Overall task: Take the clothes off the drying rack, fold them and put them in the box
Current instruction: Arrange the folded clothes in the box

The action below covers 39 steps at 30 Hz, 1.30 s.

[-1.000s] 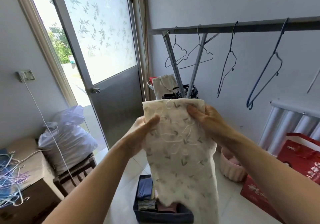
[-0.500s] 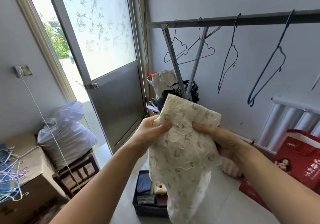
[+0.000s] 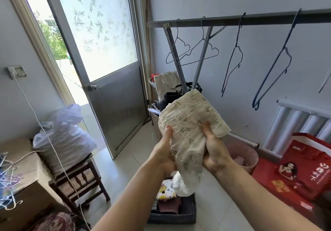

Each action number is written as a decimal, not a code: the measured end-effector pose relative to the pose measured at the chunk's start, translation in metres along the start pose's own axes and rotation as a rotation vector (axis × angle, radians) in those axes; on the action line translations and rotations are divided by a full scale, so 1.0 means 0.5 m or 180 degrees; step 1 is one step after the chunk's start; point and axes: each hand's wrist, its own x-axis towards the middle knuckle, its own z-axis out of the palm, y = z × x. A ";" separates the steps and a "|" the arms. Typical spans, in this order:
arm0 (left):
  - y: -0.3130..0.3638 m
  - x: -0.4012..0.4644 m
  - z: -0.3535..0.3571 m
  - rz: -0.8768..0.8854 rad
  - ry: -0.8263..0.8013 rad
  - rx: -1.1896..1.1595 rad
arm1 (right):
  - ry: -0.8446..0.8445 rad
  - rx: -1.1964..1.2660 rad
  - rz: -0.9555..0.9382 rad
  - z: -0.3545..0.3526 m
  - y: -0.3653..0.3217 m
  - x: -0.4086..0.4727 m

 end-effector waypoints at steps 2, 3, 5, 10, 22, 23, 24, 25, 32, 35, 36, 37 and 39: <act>-0.001 -0.001 0.004 0.0069 -0.0334 -0.0720 | -0.0088 0.0189 0.0153 -0.001 0.012 0.001; 0.000 -0.004 0.001 0.0133 -0.0413 -0.0939 | -0.0092 0.0271 0.0251 -0.001 0.016 0.000; 0.005 -0.009 -0.008 0.0272 -0.0604 -0.1026 | -0.0029 0.0327 0.0481 0.002 0.023 -0.006; 0.027 -0.004 -0.028 0.0882 0.0520 0.0019 | 0.0458 -0.0511 0.0466 -0.011 0.041 -0.004; 0.092 -0.007 -0.040 0.2356 -0.0489 0.4697 | -0.1632 -0.5393 -0.2303 0.009 -0.076 0.034; 0.094 -0.008 -0.036 0.2487 -0.0499 0.4839 | -0.1644 -0.5290 -0.2071 0.011 -0.083 0.034; 0.095 -0.013 -0.031 0.2618 -0.0469 0.4936 | -0.1655 -0.5106 -0.1878 0.008 -0.088 0.037; 0.096 -0.018 -0.026 0.2729 -0.0362 0.4981 | -0.1725 -0.4876 -0.1714 0.008 -0.092 0.034; 0.110 -0.047 -0.067 0.1582 0.0223 0.4623 | -0.1202 -0.3365 -0.1806 -0.013 -0.092 0.017; 0.102 -0.063 -0.101 0.1610 -0.0148 0.3135 | -0.0863 -0.2864 -0.1590 -0.031 -0.086 0.020; 0.091 -0.064 -0.104 0.1700 -0.0104 0.2471 | -0.0757 -0.2689 -0.1549 -0.035 -0.079 0.023; 0.078 -0.059 -0.107 0.1705 0.0007 0.1752 | -0.0675 -0.2503 -0.1497 -0.037 -0.072 0.025; 0.052 -0.035 -0.112 0.1292 0.0066 0.0444 | -0.0556 -0.2180 -0.1343 -0.036 -0.057 0.028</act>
